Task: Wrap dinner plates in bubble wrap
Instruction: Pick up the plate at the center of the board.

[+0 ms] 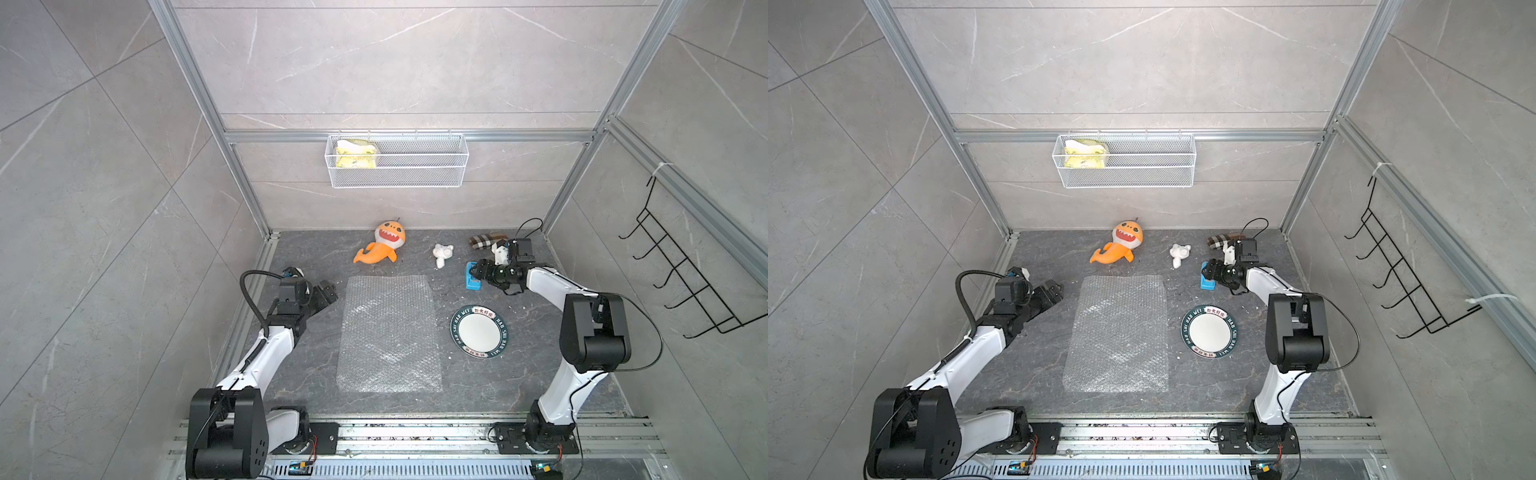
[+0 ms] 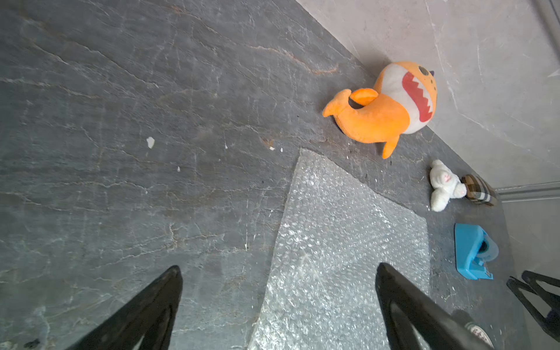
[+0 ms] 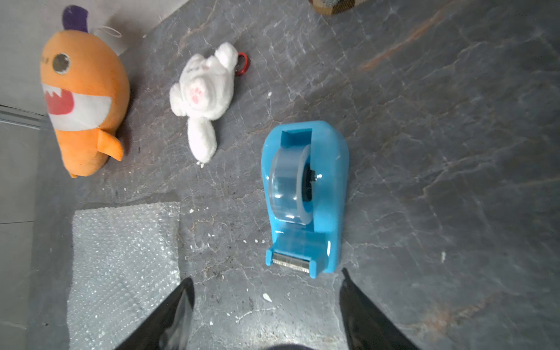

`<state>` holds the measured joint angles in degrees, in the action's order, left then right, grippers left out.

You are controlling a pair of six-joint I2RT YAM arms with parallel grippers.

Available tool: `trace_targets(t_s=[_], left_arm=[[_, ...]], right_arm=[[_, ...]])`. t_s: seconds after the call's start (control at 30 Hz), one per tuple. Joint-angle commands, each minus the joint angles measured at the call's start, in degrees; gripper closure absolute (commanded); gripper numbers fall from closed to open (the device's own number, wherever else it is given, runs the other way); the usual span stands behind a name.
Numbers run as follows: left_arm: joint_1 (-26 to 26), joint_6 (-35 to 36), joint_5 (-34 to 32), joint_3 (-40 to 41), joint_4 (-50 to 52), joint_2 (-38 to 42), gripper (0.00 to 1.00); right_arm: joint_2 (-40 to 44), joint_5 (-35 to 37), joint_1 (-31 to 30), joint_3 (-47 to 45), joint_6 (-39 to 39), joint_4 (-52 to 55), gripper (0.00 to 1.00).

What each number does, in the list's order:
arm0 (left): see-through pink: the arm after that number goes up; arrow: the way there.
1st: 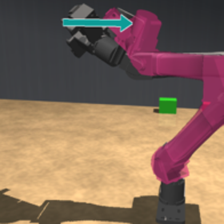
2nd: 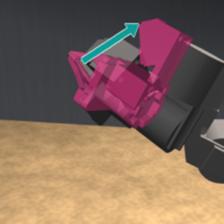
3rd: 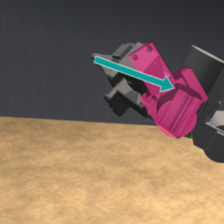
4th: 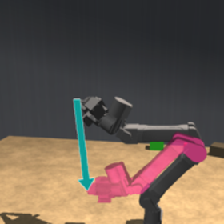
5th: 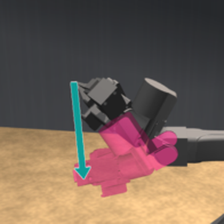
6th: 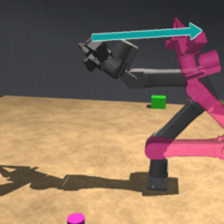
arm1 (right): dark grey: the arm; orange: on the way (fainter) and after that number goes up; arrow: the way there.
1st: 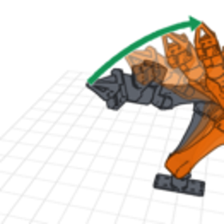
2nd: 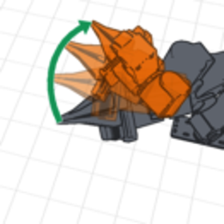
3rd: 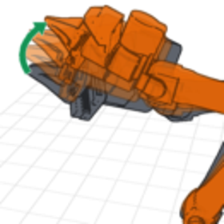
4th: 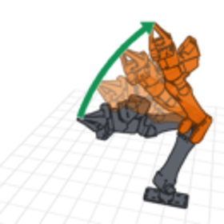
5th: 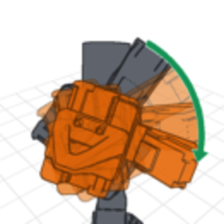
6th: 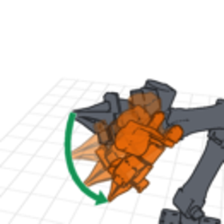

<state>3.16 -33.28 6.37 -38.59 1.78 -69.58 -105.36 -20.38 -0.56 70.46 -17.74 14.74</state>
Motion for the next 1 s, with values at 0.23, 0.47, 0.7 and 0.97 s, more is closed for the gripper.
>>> trace_targets(t_s=[0.23, 0.47, 0.7, 0.97], left_arm=[[0.39, -1.88, 2.09, 1.59, 0.40, 2.35, 0.00], [0.40, -2.10, 3.31, 1.76, 0.61, 2.35, 0.00], [0.42, -2.32, 3.67, 1.13, 2.26, 1.50, 0.00], [0.44, -3.41, 4.42, 0.66, 2.69, 1.46, 0.00]], right_arm=[[7.41, 1.02, 5.26, -12.39, 5.57, 11.35, 0.18], [10.33, -1.52, 5.43, -17.02, 6.17, 16.86, 0.19], [14.32, -9.88, 5.27, -22.52, 2.34, 14.49, 0.30], [10.71, -13.11, 5.27, -26.61, -0.53, 7.81, 0.49]])
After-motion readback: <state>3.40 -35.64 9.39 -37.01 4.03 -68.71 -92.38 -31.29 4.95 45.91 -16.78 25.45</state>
